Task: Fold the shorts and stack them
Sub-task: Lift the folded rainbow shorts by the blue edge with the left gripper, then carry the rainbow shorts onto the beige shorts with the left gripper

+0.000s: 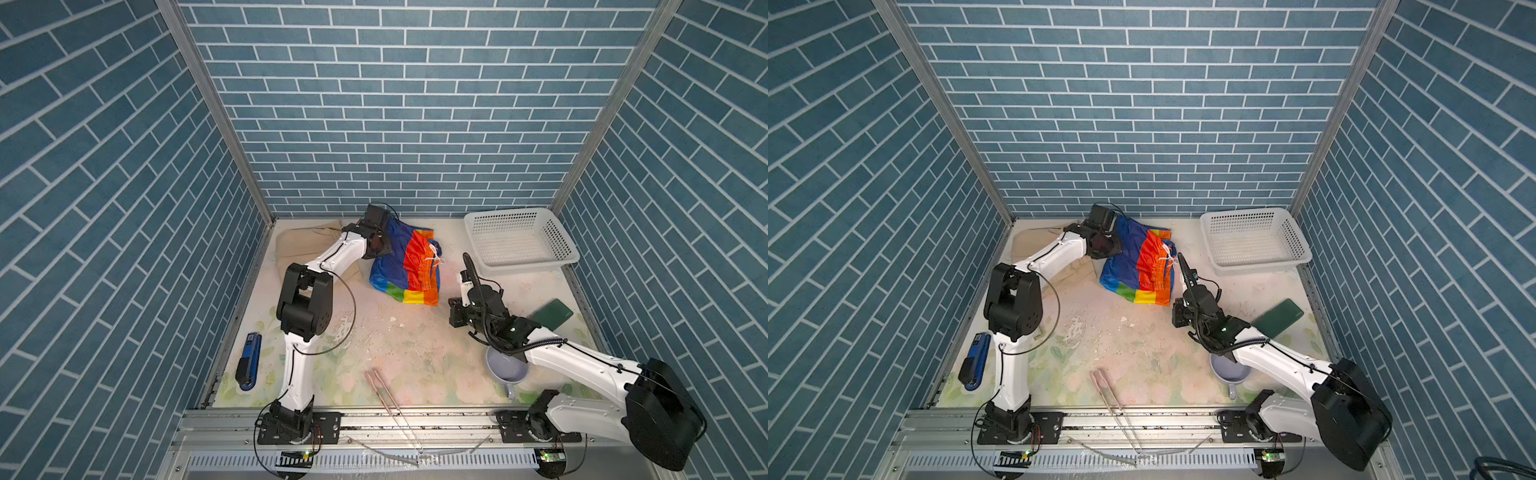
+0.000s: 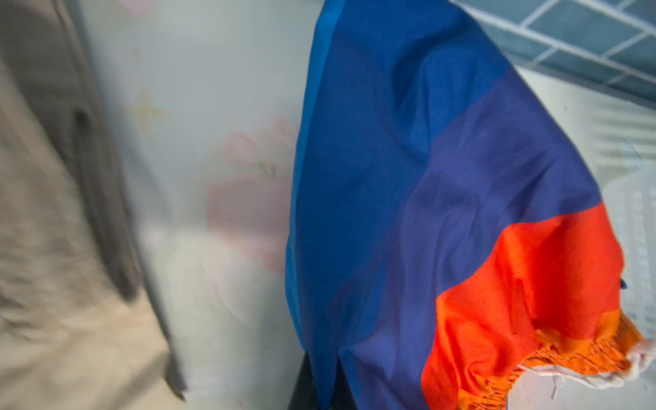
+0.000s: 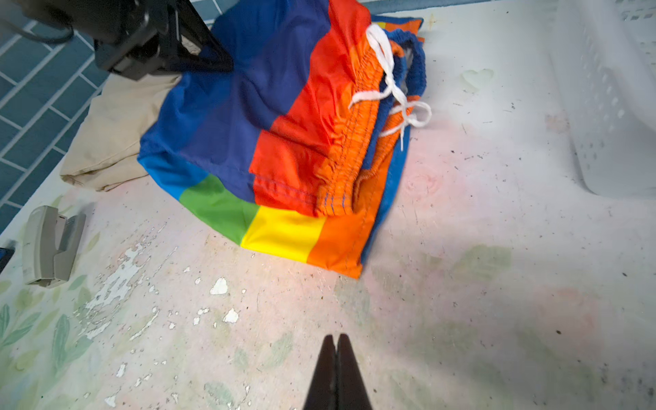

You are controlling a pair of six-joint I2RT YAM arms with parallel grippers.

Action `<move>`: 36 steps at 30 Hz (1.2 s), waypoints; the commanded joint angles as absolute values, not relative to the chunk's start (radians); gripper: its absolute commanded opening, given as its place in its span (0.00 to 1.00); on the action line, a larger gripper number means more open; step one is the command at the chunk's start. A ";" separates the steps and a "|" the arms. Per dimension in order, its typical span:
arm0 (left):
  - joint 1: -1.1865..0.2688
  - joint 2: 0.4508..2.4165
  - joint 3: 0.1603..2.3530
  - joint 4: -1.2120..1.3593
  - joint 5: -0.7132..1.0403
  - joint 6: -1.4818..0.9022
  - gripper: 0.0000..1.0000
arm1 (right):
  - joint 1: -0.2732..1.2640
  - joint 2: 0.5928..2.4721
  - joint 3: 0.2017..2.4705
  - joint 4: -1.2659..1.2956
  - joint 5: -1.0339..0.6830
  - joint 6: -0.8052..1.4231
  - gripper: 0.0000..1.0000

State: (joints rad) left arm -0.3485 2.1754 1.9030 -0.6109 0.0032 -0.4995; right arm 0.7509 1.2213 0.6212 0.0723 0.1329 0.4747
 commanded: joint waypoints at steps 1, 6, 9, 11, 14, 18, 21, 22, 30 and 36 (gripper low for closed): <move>-0.297 2.197 2.008 -0.730 -0.052 -0.445 0.00 | 0.738 1.251 0.610 0.112 0.103 0.503 0.00; -0.242 2.245 2.159 -0.793 -0.051 -0.426 0.00 | 0.728 1.295 0.618 0.130 0.083 0.506 0.00; -0.217 2.277 2.255 -0.845 -0.043 -0.418 0.00 | 0.723 1.318 0.618 0.143 0.075 0.511 0.00; -0.206 2.297 2.311 -0.880 -0.042 -0.408 0.00 | 0.719 1.331 0.617 0.153 0.072 0.518 0.00; -0.192 2.305 2.361 -0.925 -0.041 -0.403 0.00 | 0.715 1.352 0.618 0.170 0.060 0.526 0.00; -0.177 2.278 2.360 -0.944 -0.031 -0.397 0.00 | 0.709 1.380 0.625 0.188 0.040 0.532 0.00; -0.167 2.252 2.357 -0.955 -0.038 -0.381 0.00 | 0.707 1.393 0.630 0.195 0.021 0.538 0.00; -0.161 2.244 2.356 -0.961 -0.038 -0.379 0.00 | 0.707 1.394 0.630 0.195 0.017 0.540 0.00; -0.105 2.228 2.367 -0.993 -0.028 -0.387 0.00 | 0.704 1.375 0.611 0.192 0.012 0.546 0.00; -0.085 2.208 2.367 -1.003 -0.033 -0.383 0.00 | 0.702 1.373 0.601 0.192 0.012 0.553 0.00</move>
State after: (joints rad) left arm -0.0917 2.2707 2.3428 -0.9833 -0.0254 -0.3920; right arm 0.7067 1.3876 0.6212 0.1738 0.0200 0.5198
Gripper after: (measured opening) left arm 0.059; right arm 0.043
